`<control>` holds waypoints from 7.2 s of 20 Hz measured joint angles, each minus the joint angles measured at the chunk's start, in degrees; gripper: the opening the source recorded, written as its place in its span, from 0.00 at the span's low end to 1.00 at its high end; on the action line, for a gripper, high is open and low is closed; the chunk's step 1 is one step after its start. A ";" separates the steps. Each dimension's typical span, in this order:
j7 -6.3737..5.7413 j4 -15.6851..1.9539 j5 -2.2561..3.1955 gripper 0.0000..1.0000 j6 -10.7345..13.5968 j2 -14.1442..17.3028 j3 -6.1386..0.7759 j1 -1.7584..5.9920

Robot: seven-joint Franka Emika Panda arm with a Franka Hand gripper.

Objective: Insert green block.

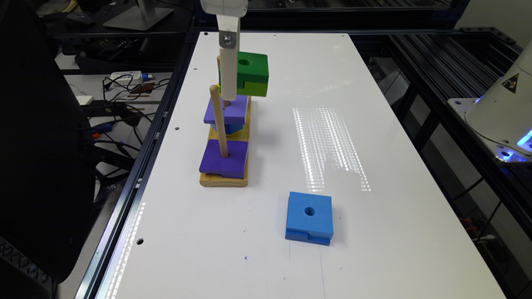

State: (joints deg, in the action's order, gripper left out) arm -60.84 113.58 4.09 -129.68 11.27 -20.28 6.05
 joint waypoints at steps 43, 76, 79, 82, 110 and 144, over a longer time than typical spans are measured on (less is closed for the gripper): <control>2.39 0.12 0.00 0.00 -0.05 -0.01 -0.02 3.01; 2.95 0.12 0.00 0.00 -0.06 -0.01 -0.03 3.68; 2.93 0.12 -0.03 0.00 -0.06 -0.01 -0.37 3.62; 2.85 0.12 -0.06 0.00 -0.06 -0.01 -0.64 3.53; 3.78 0.12 -0.05 0.00 -0.07 -0.01 -0.81 5.24; 3.78 0.42 0.22 0.00 -1.69 1.96 -0.77 5.31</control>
State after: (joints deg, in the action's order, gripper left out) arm -57.05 114.00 4.31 -131.37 13.23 -21.05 11.36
